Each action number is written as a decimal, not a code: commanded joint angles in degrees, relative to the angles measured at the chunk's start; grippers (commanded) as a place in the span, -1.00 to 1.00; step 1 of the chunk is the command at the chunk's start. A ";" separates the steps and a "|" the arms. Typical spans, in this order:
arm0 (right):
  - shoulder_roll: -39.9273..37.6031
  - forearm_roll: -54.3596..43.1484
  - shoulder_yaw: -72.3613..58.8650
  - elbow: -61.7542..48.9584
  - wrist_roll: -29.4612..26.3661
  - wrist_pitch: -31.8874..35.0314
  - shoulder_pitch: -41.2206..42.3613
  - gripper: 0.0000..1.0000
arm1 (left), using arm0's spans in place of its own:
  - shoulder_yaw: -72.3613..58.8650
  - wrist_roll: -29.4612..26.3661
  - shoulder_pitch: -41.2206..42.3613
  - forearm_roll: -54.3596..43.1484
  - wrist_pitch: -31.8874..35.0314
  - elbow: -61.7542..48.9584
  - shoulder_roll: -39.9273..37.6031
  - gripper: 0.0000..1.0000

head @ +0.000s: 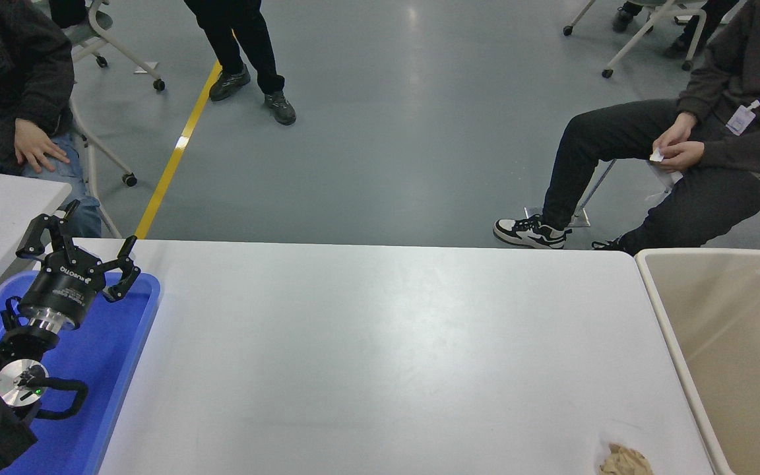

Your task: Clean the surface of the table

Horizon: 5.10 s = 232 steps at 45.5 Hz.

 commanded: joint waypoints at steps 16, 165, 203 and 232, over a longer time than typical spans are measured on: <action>10.15 11.26 10.47 15.94 9.99 6.18 -1.31 1.00 | 0.00 -0.02 0.00 0.02 0.00 0.00 0.00 1.00; -38.98 16.00 -25.74 71.14 -13.38 8.47 -16.34 1.00 | 0.00 0.07 0.00 0.02 0.00 0.00 0.00 1.00; -20.44 20.49 -23.81 67.36 -13.47 -1.19 -15.63 1.00 | 0.00 -0.02 0.00 0.02 0.00 0.00 0.00 1.00; -17.71 20.05 -23.98 60.51 -13.38 -4.28 -16.78 1.00 | 0.00 0.07 0.00 0.02 0.00 0.00 0.00 1.00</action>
